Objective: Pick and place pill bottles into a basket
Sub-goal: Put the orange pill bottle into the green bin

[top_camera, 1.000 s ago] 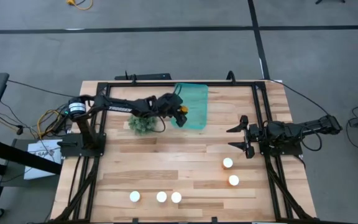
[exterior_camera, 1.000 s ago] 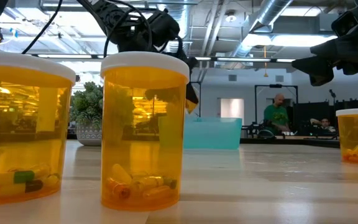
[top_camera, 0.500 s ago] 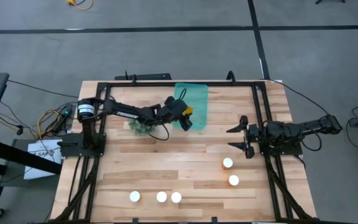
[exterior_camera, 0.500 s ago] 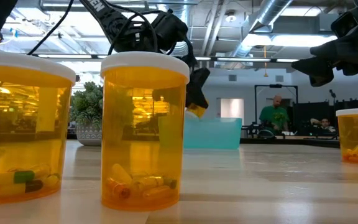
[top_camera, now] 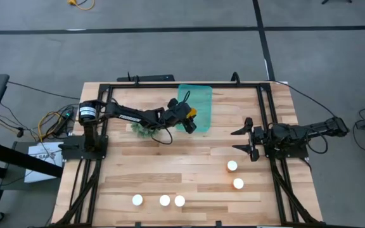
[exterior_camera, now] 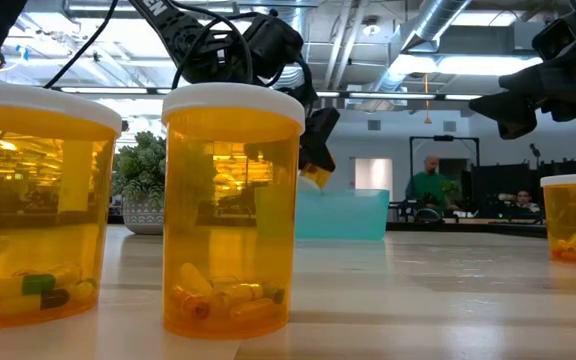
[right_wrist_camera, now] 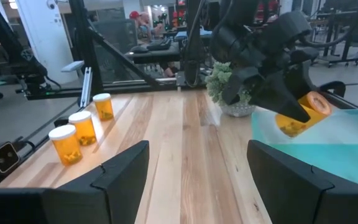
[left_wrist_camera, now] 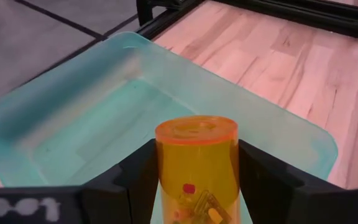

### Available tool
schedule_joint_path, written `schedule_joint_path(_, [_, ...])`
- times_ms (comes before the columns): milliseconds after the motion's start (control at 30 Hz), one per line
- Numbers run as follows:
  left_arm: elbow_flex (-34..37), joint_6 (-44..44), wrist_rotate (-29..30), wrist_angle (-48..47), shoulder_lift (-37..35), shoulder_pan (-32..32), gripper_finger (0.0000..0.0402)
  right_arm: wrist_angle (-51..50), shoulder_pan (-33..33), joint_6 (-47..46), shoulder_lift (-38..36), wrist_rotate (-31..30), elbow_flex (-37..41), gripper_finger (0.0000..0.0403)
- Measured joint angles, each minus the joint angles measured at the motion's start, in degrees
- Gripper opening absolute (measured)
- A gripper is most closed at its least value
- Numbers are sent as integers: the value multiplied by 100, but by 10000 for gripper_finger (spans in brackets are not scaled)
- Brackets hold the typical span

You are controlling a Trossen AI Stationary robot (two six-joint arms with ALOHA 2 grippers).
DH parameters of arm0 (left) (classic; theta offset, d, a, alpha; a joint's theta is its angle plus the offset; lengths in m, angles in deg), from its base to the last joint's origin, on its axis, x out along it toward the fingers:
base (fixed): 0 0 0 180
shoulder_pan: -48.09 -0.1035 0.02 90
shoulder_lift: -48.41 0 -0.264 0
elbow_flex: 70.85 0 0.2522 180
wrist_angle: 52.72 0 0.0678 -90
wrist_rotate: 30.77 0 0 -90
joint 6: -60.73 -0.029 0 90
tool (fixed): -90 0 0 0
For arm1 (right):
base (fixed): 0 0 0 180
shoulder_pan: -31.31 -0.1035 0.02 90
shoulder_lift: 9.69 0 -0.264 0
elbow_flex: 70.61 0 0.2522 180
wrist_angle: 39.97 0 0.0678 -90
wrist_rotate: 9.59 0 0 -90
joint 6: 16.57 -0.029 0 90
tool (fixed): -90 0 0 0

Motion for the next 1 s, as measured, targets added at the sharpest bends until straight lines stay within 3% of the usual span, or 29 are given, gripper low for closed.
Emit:
schedule_joint_path(567, [0, -296, -92, 40, -117, 72, 258, -4, 0, 1, 0, 0, 0, 265])
schedule_joint_path(833, [-5, -922, 245, -91, -1037, 382, 259, -4, 0, 1, 0, -2, 0, 266])
schedule_joint_path(1000, [-2, -1048, 266, -1074, -1691, 782, 259, -4, 0, 1, -2, -2, 0, 266])
